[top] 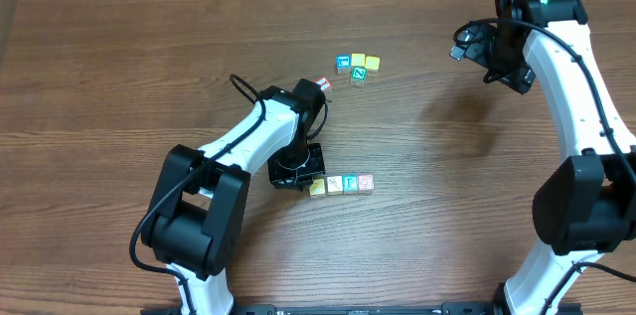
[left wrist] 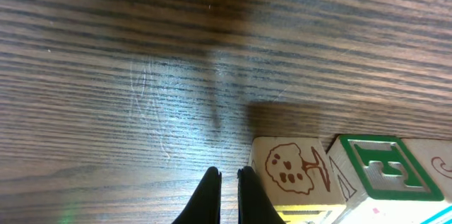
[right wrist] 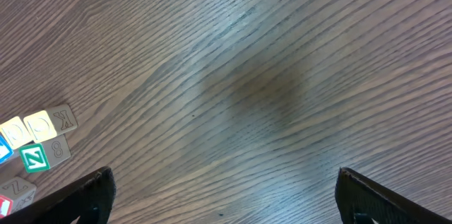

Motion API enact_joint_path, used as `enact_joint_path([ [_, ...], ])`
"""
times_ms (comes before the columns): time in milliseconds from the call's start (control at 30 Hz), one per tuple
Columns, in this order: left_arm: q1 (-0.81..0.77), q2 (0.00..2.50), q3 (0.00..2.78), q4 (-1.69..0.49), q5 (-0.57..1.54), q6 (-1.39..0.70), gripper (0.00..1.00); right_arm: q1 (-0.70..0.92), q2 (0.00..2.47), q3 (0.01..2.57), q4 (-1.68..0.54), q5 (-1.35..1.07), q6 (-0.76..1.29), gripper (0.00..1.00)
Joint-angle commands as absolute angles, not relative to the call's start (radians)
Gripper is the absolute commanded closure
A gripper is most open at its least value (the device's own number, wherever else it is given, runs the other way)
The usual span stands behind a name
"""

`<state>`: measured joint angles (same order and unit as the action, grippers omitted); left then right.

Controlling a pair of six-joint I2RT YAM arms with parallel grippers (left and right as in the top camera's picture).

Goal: Flip 4 blocks

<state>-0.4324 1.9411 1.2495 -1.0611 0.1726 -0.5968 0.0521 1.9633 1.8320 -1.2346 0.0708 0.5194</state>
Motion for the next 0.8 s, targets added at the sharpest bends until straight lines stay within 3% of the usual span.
enact_joint_path([
  [0, -0.439, 1.924, 1.244, -1.049, 0.18, -0.602, 0.96, 0.05, 1.953, 1.838, -1.232, 0.081, 0.516, 0.0],
  [767, -0.438, 1.924, 1.244, -0.985, 0.204, -0.61, 0.96, 0.05, 1.953, 1.839, -1.232, 0.081, 0.516, 0.0],
])
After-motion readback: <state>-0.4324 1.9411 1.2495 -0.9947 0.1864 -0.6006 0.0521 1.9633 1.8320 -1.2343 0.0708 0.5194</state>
